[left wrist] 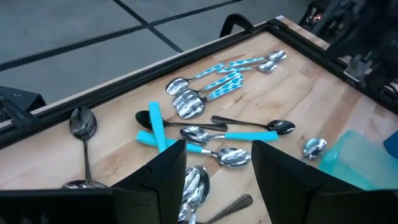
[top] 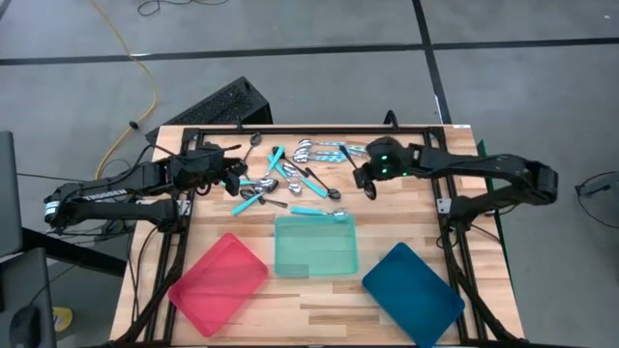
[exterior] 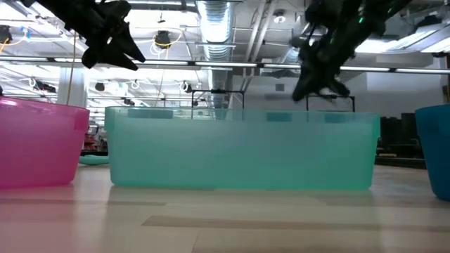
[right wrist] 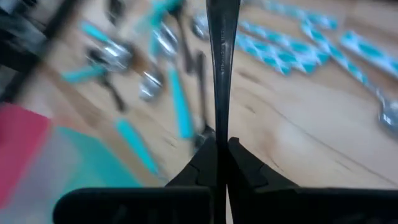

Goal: Sort silverware by color (type)

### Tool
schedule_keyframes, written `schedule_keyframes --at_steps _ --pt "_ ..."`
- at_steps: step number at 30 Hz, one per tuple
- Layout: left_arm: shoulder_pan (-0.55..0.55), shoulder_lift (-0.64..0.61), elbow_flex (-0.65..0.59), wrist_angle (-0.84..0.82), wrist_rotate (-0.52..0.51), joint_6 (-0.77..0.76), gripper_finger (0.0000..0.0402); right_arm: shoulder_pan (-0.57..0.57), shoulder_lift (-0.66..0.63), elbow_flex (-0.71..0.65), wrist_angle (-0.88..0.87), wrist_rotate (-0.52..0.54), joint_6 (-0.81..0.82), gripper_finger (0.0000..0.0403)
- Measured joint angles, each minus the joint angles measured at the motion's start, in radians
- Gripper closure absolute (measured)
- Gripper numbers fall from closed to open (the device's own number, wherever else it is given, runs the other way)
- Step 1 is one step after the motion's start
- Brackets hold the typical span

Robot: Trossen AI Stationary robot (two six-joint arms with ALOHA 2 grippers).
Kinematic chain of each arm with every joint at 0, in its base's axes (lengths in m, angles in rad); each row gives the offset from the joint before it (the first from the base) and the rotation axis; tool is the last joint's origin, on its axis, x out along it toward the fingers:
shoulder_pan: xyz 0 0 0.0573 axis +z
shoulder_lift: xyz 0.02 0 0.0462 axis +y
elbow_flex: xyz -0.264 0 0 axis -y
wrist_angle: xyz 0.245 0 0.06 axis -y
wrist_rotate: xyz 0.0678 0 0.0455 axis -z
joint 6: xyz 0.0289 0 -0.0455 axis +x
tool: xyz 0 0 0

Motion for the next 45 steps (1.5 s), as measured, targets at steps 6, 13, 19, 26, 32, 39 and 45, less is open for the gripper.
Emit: schedule_keyframes --at_steps 6,13,19,26,32,39,45 --pt "-0.001 0.000 0.000 0.000 0.019 -0.002 0.0235 0.087 -0.147 0.061 -0.060 0.007 0.039 0.0370" --pt "-0.001 0.000 0.000 0.000 0.020 -0.045 0.0235 0.334 -0.240 0.112 -0.221 0.065 0.260 0.0369" --pt "0.000 0.000 0.000 0.000 0.066 -0.091 0.0235 0.616 -0.283 0.119 -0.237 0.171 0.527 0.0369" --pt "0.000 0.000 0.000 -0.005 0.072 -0.116 0.0235 0.919 -0.261 0.119 -0.277 0.324 0.819 0.0368" --pt "0.000 0.000 0.000 -0.005 0.073 -0.116 0.0235 1.103 -0.229 0.119 -0.326 0.461 1.037 0.0368" --pt "0.000 0.000 0.000 -0.011 0.073 -0.113 0.0235 1.233 -0.197 0.119 -0.335 0.485 1.218 0.0368" --pt "0.000 0.000 0.000 -0.020 0.072 -0.108 0.0235 1.291 -0.160 0.119 -0.373 0.505 1.337 0.0368"
